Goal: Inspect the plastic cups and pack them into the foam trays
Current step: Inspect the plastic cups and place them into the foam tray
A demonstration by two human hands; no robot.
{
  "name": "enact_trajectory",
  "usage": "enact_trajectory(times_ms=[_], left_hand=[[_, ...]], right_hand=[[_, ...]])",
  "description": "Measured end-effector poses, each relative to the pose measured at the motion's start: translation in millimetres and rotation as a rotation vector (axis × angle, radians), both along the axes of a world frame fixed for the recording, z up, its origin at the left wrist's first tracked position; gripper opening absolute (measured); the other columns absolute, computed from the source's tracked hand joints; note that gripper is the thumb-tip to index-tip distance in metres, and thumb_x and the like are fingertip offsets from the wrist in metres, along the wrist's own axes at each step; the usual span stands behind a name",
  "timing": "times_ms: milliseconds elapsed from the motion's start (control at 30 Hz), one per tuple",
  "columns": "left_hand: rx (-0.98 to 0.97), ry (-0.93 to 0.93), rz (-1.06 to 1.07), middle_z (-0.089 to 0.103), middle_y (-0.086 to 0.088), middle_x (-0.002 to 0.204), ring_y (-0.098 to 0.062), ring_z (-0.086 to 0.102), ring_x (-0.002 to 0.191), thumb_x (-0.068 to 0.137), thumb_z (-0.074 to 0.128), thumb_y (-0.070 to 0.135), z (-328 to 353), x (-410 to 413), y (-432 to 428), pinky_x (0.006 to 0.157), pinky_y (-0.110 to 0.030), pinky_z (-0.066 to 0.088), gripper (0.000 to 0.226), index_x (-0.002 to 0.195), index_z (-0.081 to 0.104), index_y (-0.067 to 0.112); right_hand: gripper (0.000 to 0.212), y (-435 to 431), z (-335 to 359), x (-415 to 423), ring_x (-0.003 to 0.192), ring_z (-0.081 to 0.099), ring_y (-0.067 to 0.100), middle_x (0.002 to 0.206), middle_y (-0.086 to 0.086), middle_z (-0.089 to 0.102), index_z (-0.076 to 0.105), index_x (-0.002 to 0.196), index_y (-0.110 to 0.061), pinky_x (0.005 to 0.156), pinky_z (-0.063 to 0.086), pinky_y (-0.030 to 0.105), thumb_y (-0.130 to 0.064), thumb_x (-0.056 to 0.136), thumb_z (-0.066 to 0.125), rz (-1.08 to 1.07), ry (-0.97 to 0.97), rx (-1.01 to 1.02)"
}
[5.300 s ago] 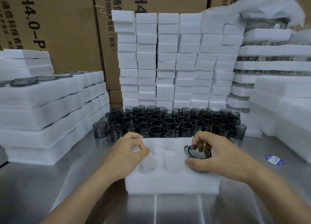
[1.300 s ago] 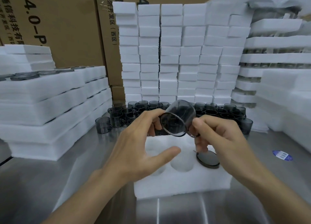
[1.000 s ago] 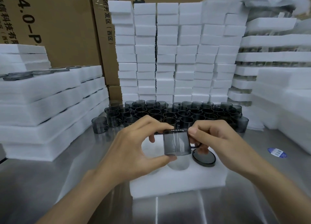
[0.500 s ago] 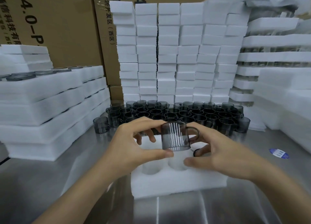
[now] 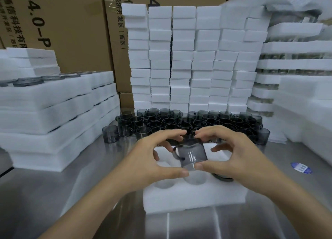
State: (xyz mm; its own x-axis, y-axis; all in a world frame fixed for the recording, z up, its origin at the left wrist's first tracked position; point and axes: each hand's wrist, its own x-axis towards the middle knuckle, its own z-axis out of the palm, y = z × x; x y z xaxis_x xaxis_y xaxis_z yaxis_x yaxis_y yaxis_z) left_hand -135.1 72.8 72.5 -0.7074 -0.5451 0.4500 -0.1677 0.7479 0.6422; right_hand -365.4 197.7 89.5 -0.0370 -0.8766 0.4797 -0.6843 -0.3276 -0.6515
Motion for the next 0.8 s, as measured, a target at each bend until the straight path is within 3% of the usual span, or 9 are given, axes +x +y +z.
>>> enact_trajectory(times_ms=[167, 367, 500, 700, 800], left_hand=[[-0.013, 0.026, -0.008, 0.069, 0.024, 0.129, -0.011, 0.066, 0.117, 0.072, 0.09, 0.054, 1.0, 1.4, 2.3, 0.084, -0.032, 0.05, 0.055, 0.124, 0.074, 0.05], [-0.055, 0.02, -0.018, 0.072, 0.026, 0.125, -0.008, 0.066, 0.12, 0.072, 0.091, 0.054, 1.1, 0.1, 3.3, 0.083, -0.031, 0.051, 0.06, 0.129, 0.072, 0.048], [-0.088, 0.113, 0.011, 0.072, 0.027, 0.125, -0.007, 0.068, 0.12, 0.076, 0.094, 0.035, -0.9, 1.6, -1.3, 0.082, -0.028, 0.05, 0.061, 0.129, 0.069, 0.048], [0.118, 0.117, -0.08, 0.076, 0.018, 0.125, -0.004, 0.067, 0.127, 0.078, 0.092, 0.028, 3.7, 2.0, -5.8, 0.088, -0.04, 0.048, 0.055, 0.124, 0.069, 0.047], [0.105, 0.06, -0.088, 0.074, 0.022, 0.13, -0.002, 0.063, 0.132, 0.086, 0.087, 0.026, 2.7, 2.0, -3.2, 0.092, -0.041, 0.05, 0.061, 0.135, 0.061, 0.051]], right_hand=[[0.054, -2.1, -2.8, 5.6, 0.122, 0.065, 0.011, 0.126, -0.015, 0.069, 0.071, 0.114, -0.032, 0.098, 0.053, 0.04, -0.032, 0.068, 0.1, 0.03, -0.014, 0.012], [0.059, -2.6, -4.4, 7.5, 0.123, 0.065, 0.015, 0.127, -0.012, 0.069, 0.067, 0.12, -0.031, 0.098, 0.055, 0.046, -0.036, 0.07, 0.099, 0.056, 0.011, -0.023], [0.075, -0.8, -4.4, 4.1, 0.131, 0.058, 0.008, 0.137, -0.02, 0.064, 0.059, 0.135, -0.043, 0.102, 0.051, 0.042, -0.045, 0.071, 0.097, 0.029, 0.059, 0.022], [0.055, -1.7, 0.8, 3.7, 0.125, 0.061, 0.007, 0.129, -0.02, 0.067, 0.068, 0.123, -0.043, 0.099, 0.051, 0.039, -0.045, 0.073, 0.091, 0.006, 0.091, -0.026], [0.053, -1.3, 1.4, 6.4, 0.119, 0.066, 0.006, 0.12, -0.021, 0.073, 0.071, 0.118, -0.038, 0.097, 0.051, 0.038, -0.049, 0.07, 0.091, 0.019, 0.048, -0.028]])
